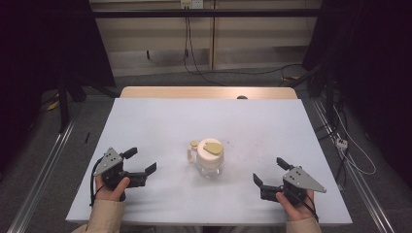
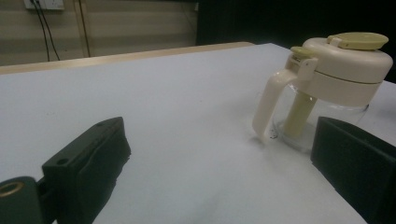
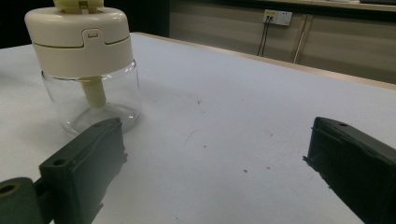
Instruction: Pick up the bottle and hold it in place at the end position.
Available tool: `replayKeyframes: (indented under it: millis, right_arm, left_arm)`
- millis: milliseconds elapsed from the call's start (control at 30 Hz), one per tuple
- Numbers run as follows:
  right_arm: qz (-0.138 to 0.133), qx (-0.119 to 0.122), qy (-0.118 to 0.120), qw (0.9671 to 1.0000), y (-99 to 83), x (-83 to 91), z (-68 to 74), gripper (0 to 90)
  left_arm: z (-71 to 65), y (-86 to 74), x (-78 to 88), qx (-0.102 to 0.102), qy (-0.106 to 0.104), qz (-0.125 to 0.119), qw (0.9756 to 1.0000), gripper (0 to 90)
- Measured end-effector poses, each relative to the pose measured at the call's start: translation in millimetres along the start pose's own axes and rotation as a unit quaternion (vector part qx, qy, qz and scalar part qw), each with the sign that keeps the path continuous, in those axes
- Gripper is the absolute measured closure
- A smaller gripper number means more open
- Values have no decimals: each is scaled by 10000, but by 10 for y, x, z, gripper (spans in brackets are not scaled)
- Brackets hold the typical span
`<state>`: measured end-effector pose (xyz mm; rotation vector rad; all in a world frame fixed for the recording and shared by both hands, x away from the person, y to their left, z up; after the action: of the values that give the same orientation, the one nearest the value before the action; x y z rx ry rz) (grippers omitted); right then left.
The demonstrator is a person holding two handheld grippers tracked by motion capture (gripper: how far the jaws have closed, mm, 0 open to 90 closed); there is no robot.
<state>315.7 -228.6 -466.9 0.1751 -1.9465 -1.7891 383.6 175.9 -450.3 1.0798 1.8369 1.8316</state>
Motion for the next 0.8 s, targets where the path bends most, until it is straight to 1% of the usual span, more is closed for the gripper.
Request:
replayKeyframes:
  millis: [100, 300, 333, 400, 467, 533, 600, 633, 700, 733, 767, 800]
  right_arm:
    - [5, -2, 4, 10000, 0, -2, -1, 32]
    - [2, 2, 8, 10000, 2, -2, -2, 32]
    - [1, -5, 14, 10000, 2, -3, -2, 32]
    - [1, -5, 14, 10000, 3, -8, -1, 32]
    - [5, 6, 19, 10000, 4, -13, 2, 33]
    - [9, 11, 21, 10000, 5, -16, 6, 33]
    - [0, 27, 17, 10000, 5, -18, 8, 33]
    - [6, 33, 18, 10000, 4, -17, 9, 34]
    - [7, 34, 17, 10000, 3, -14, 7, 33]
    - [1, 42, 17, 10000, 4, -11, 6, 33]
    - [0, 44, 16, 10000, 5, -10, 5, 34]
    - [3, 41, 14, 10000, 5, -10, 5, 34]
  left_arm:
    - [-36, 13, -15, -4, -50, -20, 10000, 38]
    - [-90, 25, -64, -85, -138, 8, 9999, 38]
    - [-108, 33, -74, -35, -161, -20, 9999, 38]
    - [-134, 47, -89, -42, -196, -24, 9998, 37]
    - [-177, 69, -105, 63, -260, -70, 9996, 33]
    - [-218, 93, -124, 98, -309, -109, 9994, 30]
    - [-266, 114, -149, 68, -318, -124, 9994, 30]
    - [-297, 122, -167, 88, -344, -144, 9993, 30]
    - [-353, 118, -198, 35, -428, -78, 9990, 30]
    - [-353, 118, -198, 35, -428, -78, 9990, 30]
    - [-403, 108, -230, -14, -513, -21, 9987, 30]
    - [-403, 108, -230, -14, -513, -21, 9987, 30]
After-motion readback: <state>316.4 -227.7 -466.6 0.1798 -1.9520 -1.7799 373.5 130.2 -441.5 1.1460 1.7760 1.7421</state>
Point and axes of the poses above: each handheld gripper's, and its own axes: x roughly backward along the jaws, y roughly out of its top, z roughly to its left, the point moved 7 cm from there along -x, roughly forward along the jaws
